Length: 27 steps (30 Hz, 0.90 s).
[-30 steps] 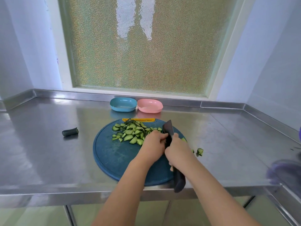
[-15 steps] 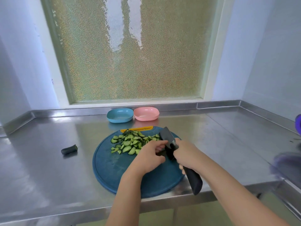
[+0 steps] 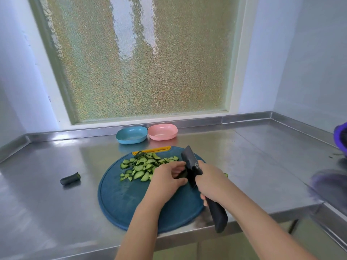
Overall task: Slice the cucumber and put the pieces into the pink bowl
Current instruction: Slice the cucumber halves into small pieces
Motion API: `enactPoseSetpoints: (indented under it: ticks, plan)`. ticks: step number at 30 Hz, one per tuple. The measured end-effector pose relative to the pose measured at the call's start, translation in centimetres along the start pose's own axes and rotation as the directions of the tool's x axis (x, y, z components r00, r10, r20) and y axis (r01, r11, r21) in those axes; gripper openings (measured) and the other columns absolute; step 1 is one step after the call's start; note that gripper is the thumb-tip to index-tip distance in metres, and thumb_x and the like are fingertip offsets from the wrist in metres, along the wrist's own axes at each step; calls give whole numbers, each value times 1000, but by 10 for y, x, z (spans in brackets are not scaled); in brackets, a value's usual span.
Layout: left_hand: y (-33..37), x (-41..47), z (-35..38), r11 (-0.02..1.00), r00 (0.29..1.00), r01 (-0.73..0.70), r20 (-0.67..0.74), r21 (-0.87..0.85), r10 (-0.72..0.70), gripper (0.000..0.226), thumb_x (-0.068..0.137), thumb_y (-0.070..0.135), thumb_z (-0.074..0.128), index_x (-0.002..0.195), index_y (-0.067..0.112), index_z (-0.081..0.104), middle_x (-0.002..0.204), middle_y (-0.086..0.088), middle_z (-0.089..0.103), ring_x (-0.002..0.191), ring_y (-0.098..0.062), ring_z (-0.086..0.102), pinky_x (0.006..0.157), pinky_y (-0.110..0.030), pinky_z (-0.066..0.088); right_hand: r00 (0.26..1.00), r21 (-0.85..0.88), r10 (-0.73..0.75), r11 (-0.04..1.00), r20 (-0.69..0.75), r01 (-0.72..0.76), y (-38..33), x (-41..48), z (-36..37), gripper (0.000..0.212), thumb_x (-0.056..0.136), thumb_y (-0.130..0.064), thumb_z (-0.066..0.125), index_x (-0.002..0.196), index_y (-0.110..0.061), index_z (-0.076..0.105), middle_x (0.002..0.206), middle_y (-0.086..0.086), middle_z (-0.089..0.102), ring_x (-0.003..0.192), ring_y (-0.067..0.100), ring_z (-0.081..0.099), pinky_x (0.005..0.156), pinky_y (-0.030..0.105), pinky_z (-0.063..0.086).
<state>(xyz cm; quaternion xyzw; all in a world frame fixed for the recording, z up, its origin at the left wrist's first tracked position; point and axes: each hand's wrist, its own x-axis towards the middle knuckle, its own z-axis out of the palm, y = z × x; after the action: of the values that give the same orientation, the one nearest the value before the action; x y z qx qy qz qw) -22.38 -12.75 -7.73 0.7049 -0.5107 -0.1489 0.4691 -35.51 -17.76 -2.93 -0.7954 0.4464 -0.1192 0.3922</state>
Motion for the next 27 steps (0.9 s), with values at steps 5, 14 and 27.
enactPoseSetpoints:
  ticks: [5, 14, 27]
  plan:
    - [1, -1, -1, 1000, 1000, -7, 14, -5, 7, 49, 76, 2, 70, 121, 21, 62, 104, 13, 65, 96, 4, 59, 85, -3, 42, 1000, -8, -4, 1000, 4, 4, -6, -4, -8, 57, 89, -2, 32, 143, -20, 31, 69, 13, 55, 46, 23, 52, 60, 38, 55]
    - [0, -1, 0, 999, 999, -24, 31, 42, 23, 53, 78, 3, 66, 126, 24, 58, 115, 8, 64, 104, 0, 57, 85, 0, 36, 1000, -49, -8, 999, -15, 7, -7, -3, -7, 45, 89, -1, 31, 129, -17, 42, 73, 12, 53, 41, 20, 51, 58, 36, 54]
    - [-4, -1, 0, 997, 994, -73, 88, 34, 70, 50, 81, 3, 62, 127, 25, 59, 119, 13, 64, 110, 4, 58, 101, -25, 45, 995, -253, 98, 963, 1, -95, -26, -2, 0, 70, 91, 4, 41, 151, -16, 12, 107, 23, 56, 56, 27, 51, 48, 29, 45]
